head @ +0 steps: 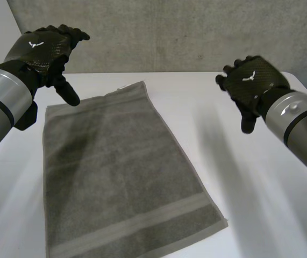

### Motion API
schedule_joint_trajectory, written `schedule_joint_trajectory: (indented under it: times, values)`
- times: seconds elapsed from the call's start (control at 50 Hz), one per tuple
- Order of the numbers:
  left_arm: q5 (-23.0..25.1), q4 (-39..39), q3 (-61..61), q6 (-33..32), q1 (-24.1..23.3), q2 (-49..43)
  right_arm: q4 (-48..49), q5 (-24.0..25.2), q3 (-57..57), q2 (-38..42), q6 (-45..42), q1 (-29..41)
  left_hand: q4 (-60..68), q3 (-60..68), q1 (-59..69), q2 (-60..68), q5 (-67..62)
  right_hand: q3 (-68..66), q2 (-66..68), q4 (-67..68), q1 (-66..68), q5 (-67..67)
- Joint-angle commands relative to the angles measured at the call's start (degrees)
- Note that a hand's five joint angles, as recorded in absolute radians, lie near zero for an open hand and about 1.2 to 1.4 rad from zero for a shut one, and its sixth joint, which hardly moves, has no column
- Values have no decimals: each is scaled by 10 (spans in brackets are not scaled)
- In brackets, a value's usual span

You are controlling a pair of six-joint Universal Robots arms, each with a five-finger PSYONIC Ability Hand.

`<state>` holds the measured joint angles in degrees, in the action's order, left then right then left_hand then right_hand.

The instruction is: Fold the towel.

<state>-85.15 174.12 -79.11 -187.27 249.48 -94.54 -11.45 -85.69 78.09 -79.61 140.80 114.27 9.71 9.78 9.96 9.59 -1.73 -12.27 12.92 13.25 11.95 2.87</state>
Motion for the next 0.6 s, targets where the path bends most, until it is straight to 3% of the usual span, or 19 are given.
schedule_joint_trajectory:
  times: [0.02, 0.16, 0.2, 0.36, 0.6]
  values:
    - [0, 1, 0, 1, 0, -10, -2, -4, 47, 23, 28, 24, 15, 14, 13, 16, 5, 23, -29, -32, -19, -29]
    - [-1, 2, 3, 3, -2, -6, 17, 8, 145, 26, 134, 25, 13, 13, 11, 15, 7, 23, -29, -32, -19, -29]
    - [-1, 2, 4, 3, -3, -6, 53, 38, 203, 26, 169, 23, 13, 13, 11, 15, 7, 23, -29, -32, -19, -29]
    - [-2, 3, 2, 4, -7, -9, 147, 113, 314, 30, 180, 21, 10, 9, 8, 11, 10, 23, -29, -32, -19, -29]
    - [-2, 3, -3, 5, -7, -10, 205, 115, 349, 54, 175, 28, 10, 9, 8, 11, 10, 19, -25, -28, -15, -24]
